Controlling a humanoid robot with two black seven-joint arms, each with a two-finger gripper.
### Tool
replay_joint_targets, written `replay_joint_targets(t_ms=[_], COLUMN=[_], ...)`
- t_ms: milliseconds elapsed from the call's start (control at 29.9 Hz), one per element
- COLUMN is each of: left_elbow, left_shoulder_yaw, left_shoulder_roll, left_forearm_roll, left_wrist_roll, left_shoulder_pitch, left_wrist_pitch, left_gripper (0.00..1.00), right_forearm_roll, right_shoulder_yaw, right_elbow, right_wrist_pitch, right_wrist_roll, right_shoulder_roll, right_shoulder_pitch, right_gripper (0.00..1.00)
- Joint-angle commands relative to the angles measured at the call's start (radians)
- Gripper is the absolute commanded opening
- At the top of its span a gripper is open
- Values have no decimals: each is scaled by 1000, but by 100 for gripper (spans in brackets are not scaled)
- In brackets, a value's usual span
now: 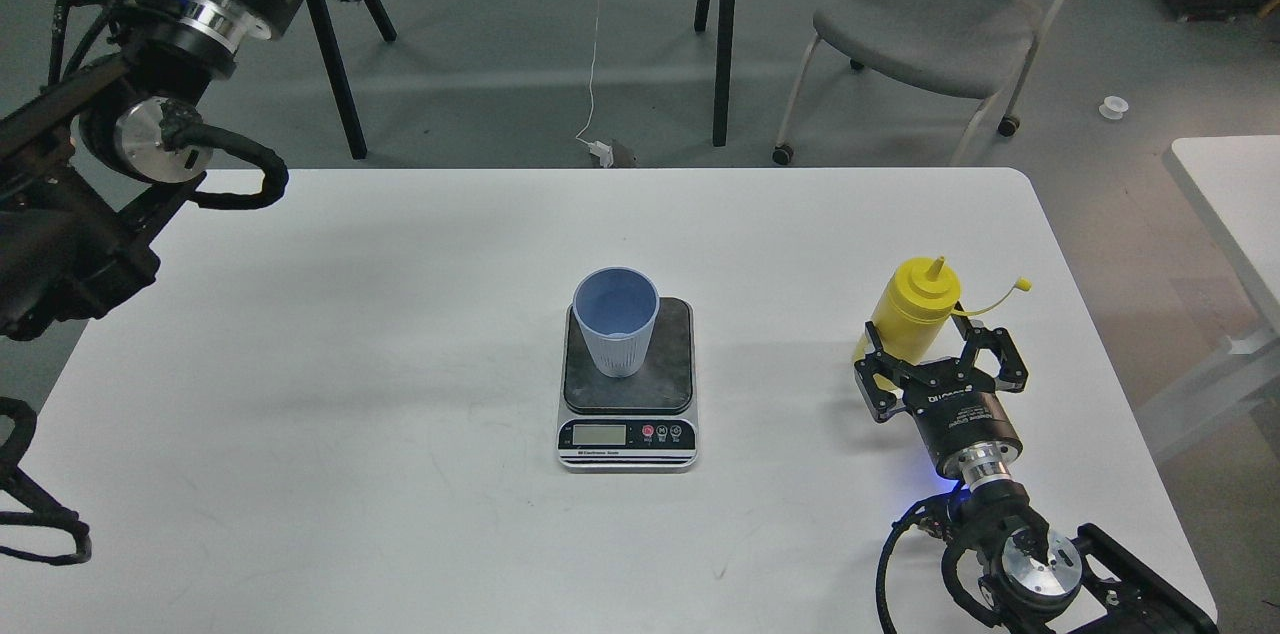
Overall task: Pour seasoning into cup on scale with both arms
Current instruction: 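Move the right gripper to the yellow squeeze bottle and grasp it, then lift the yellow bottle and tip it nozzle-down over the blue cup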
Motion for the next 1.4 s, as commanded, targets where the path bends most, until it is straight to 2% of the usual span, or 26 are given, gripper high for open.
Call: replay_joint_targets(t_ms=[0,33,167,234,301,367,434,568,668,835,969,1069,1169,1370], left_elbow=[0,0,0,0,0,0,0,-3,-5,-12,-11,12,46,69], left_shoulder_yaw=[-2,-2,0,0,-2,-3,-5,-17,-22,-22,-28,-115,-184,-200], left_shoulder_roll=[0,0,1,1,1,1,1,3,6,35,38,27,21,4], left_forearm_roll=[0,0,0,0,-2,-2,-2,-2,-2,-2,-15,-58,-123,-156], left_wrist_roll=[1,1,-3,-4,-4,-6,-7,-6,-7,-4,-6,1,7,25], left_shoulder_pitch=[0,0,0,0,0,-2,-3,-5,-7,-3,0,10,65,174], left_wrist_pitch=[0,0,3,3,3,2,0,-1,-1,0,-1,8,-3,-25], left_gripper=[100,100,100,100,100,100,100,100,100,100,100,100,100,100], right_forearm_roll=[-1,0,-12,-13,-13,-13,-15,-47,-179,-442,-694,-828,-923,-1027], right_shoulder_yaw=[0,-3,-9,-9,-1,-4,-1,-1,-6,-16,-56,-114,-200,-423], right_elbow=[-16,-30,-83,-77,-70,-59,-1,116,183,234,237,220,197,144], right_wrist_pitch=[0,0,0,0,0,0,0,0,0,-149,-263,-317,-370,-440], right_wrist_roll=[0,0,2,9,43,89,114,114,114,114,112,112,112,112], right_shoulder_roll=[12,18,61,61,62,61,49,-52,-125,-128,-123,-119,-125,-122], right_shoulder_pitch=[29,40,81,81,81,81,81,97,149,224,307,392,481,661], right_gripper=[92,90,72,58,43,36,35,35,35,35,33,33,33,33])
